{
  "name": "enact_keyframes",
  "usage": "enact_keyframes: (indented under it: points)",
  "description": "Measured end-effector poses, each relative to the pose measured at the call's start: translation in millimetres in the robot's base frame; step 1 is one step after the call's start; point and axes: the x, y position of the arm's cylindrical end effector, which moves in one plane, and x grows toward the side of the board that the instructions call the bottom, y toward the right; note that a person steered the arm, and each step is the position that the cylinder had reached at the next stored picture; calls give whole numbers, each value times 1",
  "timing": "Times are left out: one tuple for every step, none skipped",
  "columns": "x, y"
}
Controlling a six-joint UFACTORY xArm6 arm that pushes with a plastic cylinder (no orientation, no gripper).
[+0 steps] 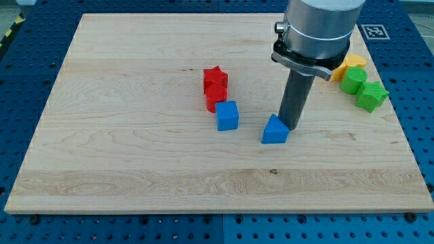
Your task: Move your arm parallel to the right of the blue triangle
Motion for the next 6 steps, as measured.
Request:
enact_keyframes:
  points:
    - [0,0]
    - [0,6]
    - [0,23]
    - [5,29]
    - [19,37]
    - [19,38]
